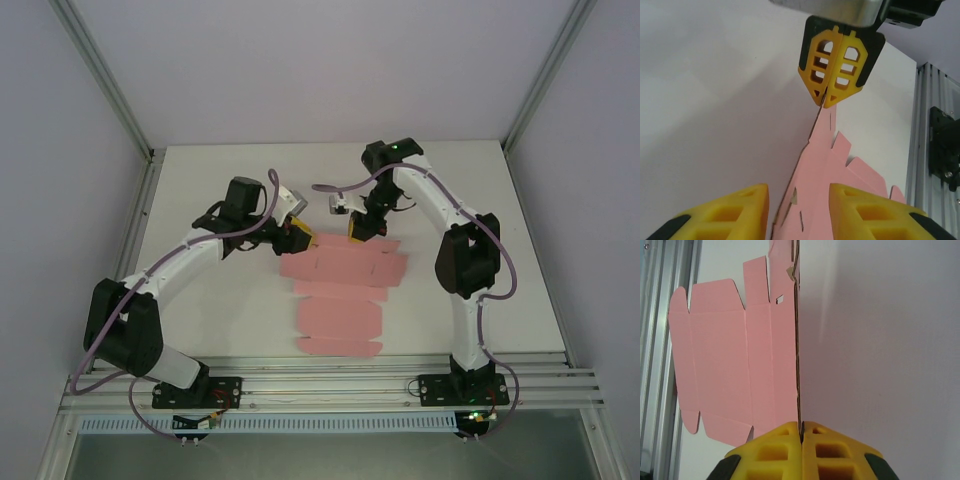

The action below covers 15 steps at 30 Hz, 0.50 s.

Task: Assemble paper box

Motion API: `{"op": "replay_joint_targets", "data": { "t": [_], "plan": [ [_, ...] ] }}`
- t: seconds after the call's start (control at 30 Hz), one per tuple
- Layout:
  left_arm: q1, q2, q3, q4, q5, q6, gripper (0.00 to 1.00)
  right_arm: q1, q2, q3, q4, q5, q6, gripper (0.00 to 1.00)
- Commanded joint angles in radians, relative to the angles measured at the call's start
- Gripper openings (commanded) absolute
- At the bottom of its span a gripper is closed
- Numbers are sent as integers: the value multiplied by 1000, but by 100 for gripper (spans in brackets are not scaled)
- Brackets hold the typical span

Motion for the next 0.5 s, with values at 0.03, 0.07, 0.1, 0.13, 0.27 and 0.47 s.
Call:
{"op": "replay_joint_targets", "data": {
  "t": [0.03, 0.07, 0.1, 0.13, 0.27, 0.47],
  "plan": [
    [-4, -5, 25, -40, -7, 23, 29, -1, 10, 34, -53, -82, 1, 0],
    [-7, -7, 17, -33, -27, 15, 22, -1, 9, 35, -55, -86, 3, 0],
    [-9, -12, 12, -30, -39, 11, 15, -1, 9, 38, -57, -87, 7, 0],
    [-11, -17, 6, -22, -52, 3, 7, -2, 9, 40, -57, -88, 15, 0],
    [-36, -55, -46, 88, -169, -50, 0, -1, 13, 38, -62, -79, 51, 9],
    [-69, -162, -177, 260, -324, -81, 0, -4, 15, -23, -62, -35, 98, 19]
  ]
}}
